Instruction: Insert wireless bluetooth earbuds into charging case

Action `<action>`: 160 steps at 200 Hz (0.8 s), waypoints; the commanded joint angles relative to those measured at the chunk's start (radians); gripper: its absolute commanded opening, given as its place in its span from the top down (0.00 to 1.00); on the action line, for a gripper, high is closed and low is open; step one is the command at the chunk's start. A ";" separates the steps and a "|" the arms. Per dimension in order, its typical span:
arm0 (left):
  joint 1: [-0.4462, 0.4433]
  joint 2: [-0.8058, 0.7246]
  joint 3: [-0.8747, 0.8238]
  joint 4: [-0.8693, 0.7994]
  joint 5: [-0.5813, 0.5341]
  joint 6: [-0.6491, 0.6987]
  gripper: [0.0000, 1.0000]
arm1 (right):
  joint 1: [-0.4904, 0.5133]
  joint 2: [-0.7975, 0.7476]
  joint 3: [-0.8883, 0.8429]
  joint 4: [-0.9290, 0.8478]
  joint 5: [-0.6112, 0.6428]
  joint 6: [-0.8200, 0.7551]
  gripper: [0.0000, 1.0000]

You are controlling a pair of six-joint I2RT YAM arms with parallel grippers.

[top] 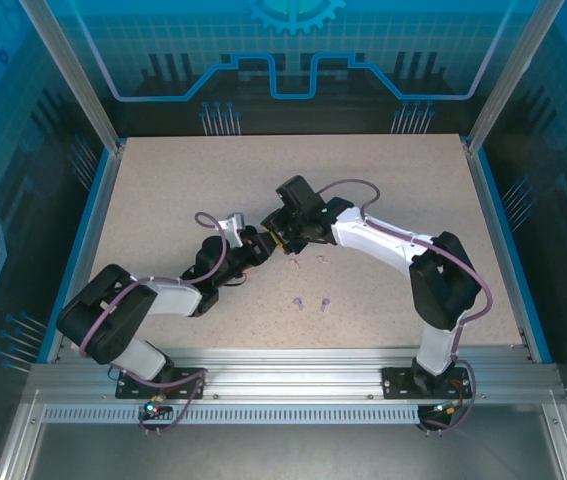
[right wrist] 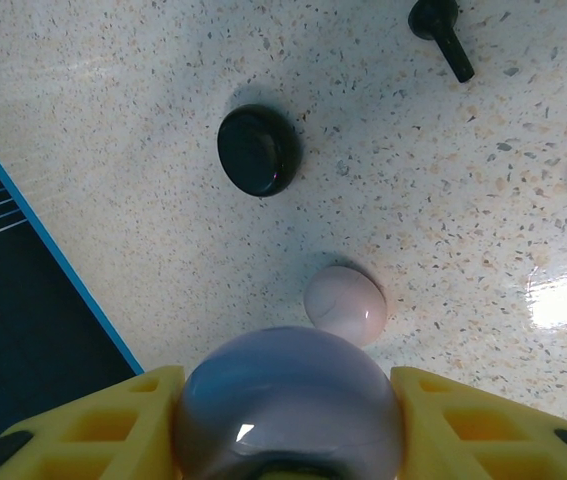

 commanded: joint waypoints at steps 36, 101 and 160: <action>0.001 0.012 0.029 0.012 -0.037 0.004 0.90 | 0.014 0.004 0.007 0.012 -0.024 0.016 0.50; 0.000 -0.020 0.028 -0.037 -0.026 0.013 1.00 | -0.020 -0.037 0.038 -0.015 -0.006 -0.027 0.21; 0.011 -0.143 0.085 -0.247 0.128 0.118 1.00 | -0.137 -0.242 -0.077 -0.080 0.037 -0.317 0.16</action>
